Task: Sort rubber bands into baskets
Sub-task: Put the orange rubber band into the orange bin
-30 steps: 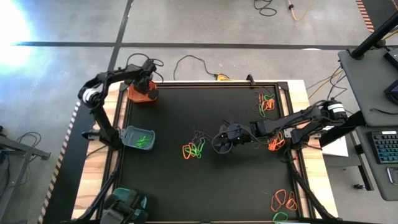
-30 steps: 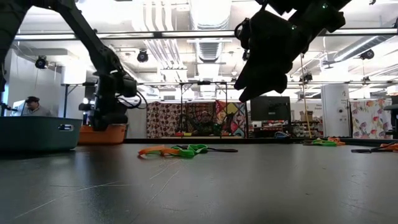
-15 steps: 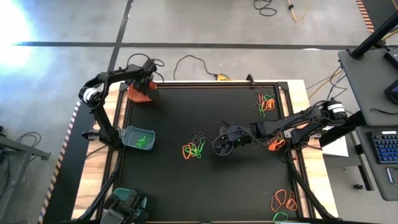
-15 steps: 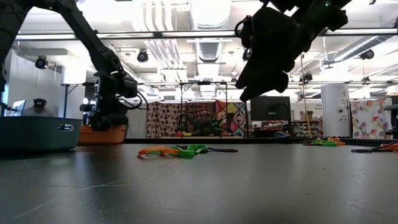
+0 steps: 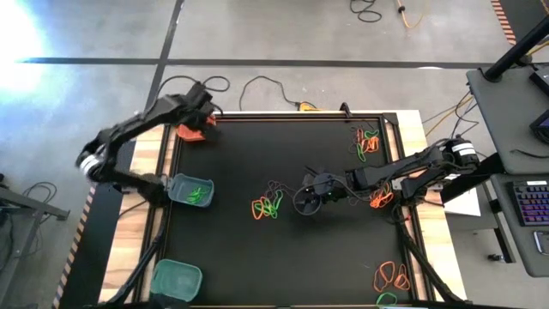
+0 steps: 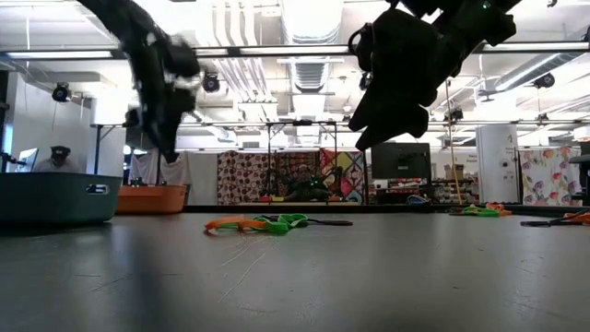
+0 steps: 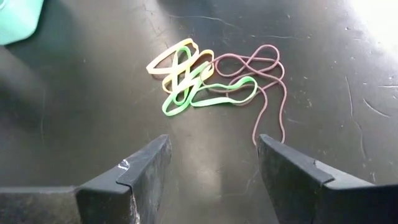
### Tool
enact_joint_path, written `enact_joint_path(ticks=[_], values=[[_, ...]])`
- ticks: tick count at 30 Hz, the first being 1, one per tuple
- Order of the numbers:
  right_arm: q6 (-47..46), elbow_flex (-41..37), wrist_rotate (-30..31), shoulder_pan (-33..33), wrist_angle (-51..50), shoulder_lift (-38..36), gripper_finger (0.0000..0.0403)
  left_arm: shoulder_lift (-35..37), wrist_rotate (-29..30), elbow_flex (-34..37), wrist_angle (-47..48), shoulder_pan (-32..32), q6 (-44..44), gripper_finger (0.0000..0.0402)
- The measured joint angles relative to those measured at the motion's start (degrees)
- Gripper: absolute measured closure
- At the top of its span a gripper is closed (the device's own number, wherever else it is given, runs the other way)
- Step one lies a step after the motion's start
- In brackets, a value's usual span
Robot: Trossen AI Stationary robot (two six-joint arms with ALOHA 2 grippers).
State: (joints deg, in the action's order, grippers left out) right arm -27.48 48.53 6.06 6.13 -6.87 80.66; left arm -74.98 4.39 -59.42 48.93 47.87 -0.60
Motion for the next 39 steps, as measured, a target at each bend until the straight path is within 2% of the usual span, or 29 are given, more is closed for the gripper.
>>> enact_joint_path(ticks=[5, 10, 15, 19, 23, 29, 39], values=[[0.3, 0.0, 2.8, -0.1, 2.0, 0.0, 0.0174, 11.7, -5.3, 7.5, -8.1, -14.0, 2.7, 0.0245], [0.4, 0.0, 3.0, -0.1, 2.9, 0.0, 0.0174, 19.3, -5.0, 17.9, -17.1, -32.2, 4.4, 0.0245], [0.5, 0.0, 3.0, -0.1, 3.0, 0.0, 0.0174, 18.8, -2.6, 26.7, -29.8, -46.2, 11.2, 0.0245], [0.6, 0.0, 3.0, -0.1, 3.1, 0.0, 0.0174, 13.9, 4.9, 30.5, -36.5, -54.3, 15.9, 0.0244], [0.7, 0.0, 3.0, -0.1, 3.1, 0.0, 0.0174, 8.1, 9.3, 31.2, -41.9, -58.5, 20.1, 0.0244], [0.5, 0.0, 3.0, -0.2, 3.3, 0.0, 0.0174, -1.3, 6.9, 29.7, -52.6, -61.6, 18.7, 0.0244], [0.1, 0.0, 2.5, -0.1, 3.3, 0.0, 0.0174, -17.1, 7.0, 22.0, -54.2, -63.3, 13.9, 0.0244]])
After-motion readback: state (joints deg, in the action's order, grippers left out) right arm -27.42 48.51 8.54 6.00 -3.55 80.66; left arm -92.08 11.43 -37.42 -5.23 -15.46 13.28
